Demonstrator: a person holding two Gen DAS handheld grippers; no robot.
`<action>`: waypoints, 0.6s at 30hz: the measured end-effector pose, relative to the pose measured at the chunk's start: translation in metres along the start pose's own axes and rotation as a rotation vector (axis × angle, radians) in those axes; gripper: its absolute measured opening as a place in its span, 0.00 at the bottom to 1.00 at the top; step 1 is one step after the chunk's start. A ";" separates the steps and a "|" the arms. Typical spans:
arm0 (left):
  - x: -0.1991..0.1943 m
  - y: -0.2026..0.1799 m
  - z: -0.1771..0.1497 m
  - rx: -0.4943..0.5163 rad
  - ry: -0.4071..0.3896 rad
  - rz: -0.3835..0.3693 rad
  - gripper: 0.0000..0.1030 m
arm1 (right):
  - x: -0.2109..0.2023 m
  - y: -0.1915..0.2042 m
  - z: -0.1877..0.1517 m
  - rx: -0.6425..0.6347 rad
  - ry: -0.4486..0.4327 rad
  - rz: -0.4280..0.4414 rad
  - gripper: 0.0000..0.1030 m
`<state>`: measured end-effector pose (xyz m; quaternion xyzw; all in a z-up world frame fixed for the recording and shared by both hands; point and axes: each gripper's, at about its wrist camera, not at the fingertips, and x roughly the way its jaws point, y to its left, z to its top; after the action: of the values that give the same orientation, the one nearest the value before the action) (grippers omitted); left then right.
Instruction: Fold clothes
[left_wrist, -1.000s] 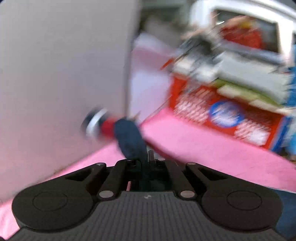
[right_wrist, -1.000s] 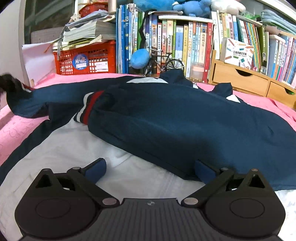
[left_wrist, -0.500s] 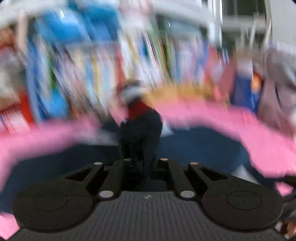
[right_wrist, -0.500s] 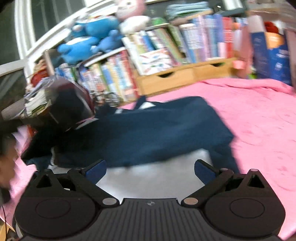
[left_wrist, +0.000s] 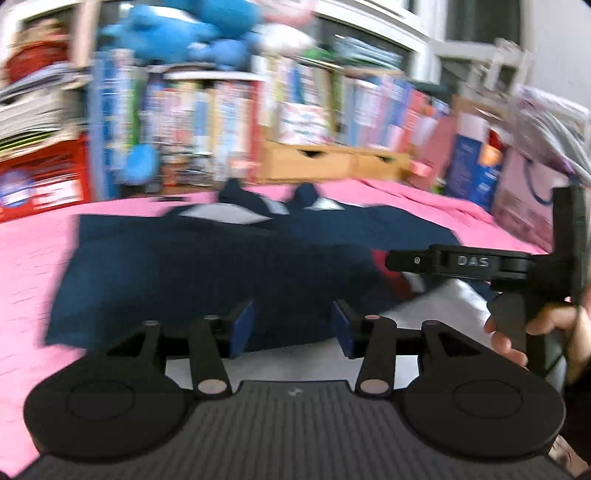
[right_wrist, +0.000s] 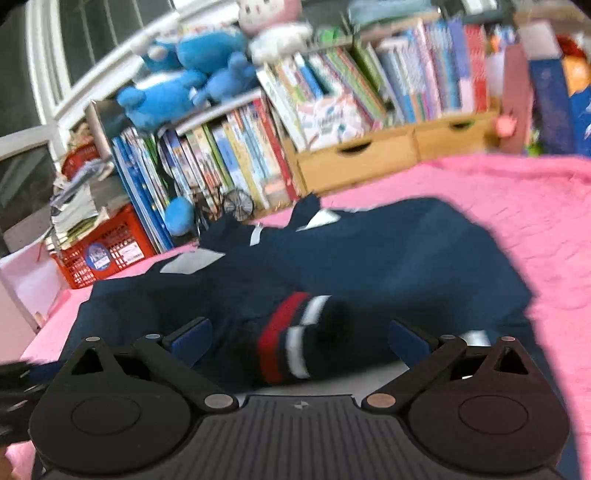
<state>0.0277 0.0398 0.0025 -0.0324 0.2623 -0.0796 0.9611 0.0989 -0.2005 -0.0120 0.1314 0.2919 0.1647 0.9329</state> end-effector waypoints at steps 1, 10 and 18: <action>-0.003 0.011 0.000 -0.015 -0.006 0.034 0.44 | 0.014 0.002 0.000 0.024 0.041 -0.017 0.91; -0.012 0.066 0.018 -0.069 -0.070 0.216 0.46 | 0.002 0.031 0.041 -0.247 -0.117 -0.192 0.13; 0.022 0.072 0.016 -0.089 -0.038 0.247 0.46 | 0.006 -0.002 0.066 -0.179 -0.041 -0.142 0.74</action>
<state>0.0641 0.1070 -0.0026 -0.0438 0.2496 0.0519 0.9660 0.1424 -0.2102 0.0365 0.0300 0.2656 0.1211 0.9560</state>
